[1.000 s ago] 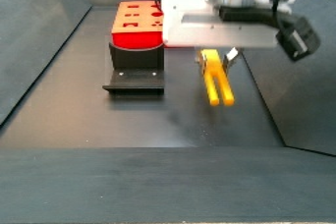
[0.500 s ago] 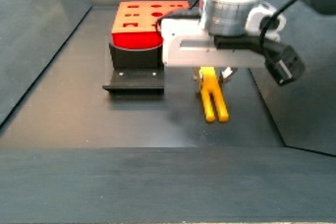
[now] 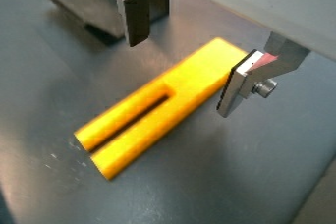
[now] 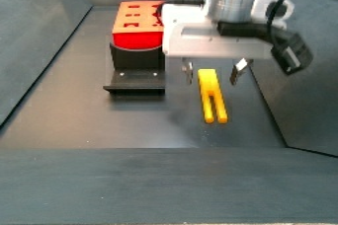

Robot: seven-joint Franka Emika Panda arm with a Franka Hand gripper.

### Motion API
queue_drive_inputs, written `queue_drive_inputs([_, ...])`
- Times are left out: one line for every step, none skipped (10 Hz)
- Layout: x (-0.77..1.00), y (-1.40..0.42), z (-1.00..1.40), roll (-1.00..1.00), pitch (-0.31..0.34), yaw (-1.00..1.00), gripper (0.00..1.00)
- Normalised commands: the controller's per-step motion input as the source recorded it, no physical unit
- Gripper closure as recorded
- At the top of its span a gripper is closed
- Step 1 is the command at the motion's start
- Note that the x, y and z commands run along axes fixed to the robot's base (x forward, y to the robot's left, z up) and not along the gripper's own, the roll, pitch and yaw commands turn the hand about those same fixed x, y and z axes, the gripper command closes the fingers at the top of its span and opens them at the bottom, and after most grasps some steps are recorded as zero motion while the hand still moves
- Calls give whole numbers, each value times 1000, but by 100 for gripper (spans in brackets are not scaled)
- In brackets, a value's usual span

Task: Pick up the square-circle object. Move up. Rotate the square-circle object. Place the square-circle object on the fixture. Regrasp the square-circle object. Move to above the board. Insert the square-circle object.
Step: Rotate the square-circle object.

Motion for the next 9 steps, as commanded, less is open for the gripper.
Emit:
queue_drive_inputs([-10, -3, 1000, -16, 58, 2, 0])
queue_drive_inputs([-14, -5, 1000, -18, 62, 3, 0])
queue_drive_inputs([-18, -6, 1000, -18, 59, 4, 0])
queue_drive_inputs([-22, -8, 1000, -19, 59, 5, 0])
queue_drive_inputs([-23, -9, 740, -19, 54, 6, 0])
queue_drive_inputs([-21, -8, 631, -19, 53, 6, 0])
queue_drive_inputs([0, 0, 0, 0, 0, 1000, 0])
queue_drive_inputs([4, -2, -219, 0, 0, 1000, 0])
queue_drive_inputs([41, 7, -247, 0, -1, 1000, 0])
